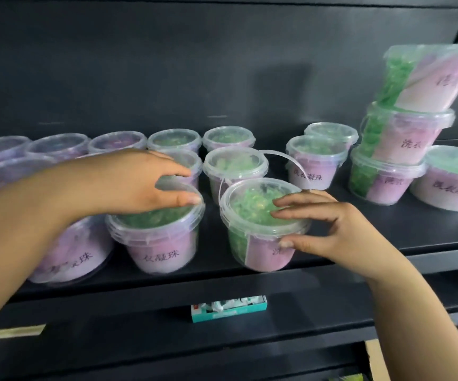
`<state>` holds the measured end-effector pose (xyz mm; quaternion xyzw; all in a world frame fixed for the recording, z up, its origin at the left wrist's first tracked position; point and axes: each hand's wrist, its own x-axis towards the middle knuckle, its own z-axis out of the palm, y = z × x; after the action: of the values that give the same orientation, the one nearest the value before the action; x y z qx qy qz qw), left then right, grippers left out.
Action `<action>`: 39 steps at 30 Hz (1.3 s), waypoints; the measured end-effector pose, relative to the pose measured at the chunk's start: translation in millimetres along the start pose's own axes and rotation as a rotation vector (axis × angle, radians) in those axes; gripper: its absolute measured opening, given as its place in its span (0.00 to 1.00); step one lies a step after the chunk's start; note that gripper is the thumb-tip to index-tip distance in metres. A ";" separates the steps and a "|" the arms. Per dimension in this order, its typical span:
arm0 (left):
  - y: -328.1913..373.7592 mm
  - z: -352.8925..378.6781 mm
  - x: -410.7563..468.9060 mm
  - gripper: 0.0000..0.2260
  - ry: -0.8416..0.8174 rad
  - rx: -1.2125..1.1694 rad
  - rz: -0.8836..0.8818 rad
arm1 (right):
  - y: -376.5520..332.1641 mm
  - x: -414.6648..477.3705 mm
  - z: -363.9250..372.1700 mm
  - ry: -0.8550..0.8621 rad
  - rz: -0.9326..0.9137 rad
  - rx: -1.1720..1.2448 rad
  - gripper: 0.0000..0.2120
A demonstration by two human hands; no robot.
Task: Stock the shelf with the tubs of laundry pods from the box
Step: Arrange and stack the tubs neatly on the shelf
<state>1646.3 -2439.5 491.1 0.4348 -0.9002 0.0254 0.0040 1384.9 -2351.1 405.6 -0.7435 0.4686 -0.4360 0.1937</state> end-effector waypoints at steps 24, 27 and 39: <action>-6.6 24.3 -24.0 0.56 -0.064 -0.268 -0.073 | 16.9 32.7 17.7 0.073 0.355 0.450 0.34; -6.1 24.0 -24.8 0.56 -0.063 -0.263 -0.080 | 18.5 32.5 22.5 0.046 0.361 0.563 0.35; 75.7 19.0 -7.7 0.36 -0.009 -0.148 0.098 | 0.6 20.9 31.1 0.365 0.500 0.147 0.18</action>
<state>1592.0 -2387.4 468.7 0.3890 -0.9197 -0.0431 0.0309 1414.2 -2373.3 398.1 -0.4987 0.6311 -0.5338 0.2607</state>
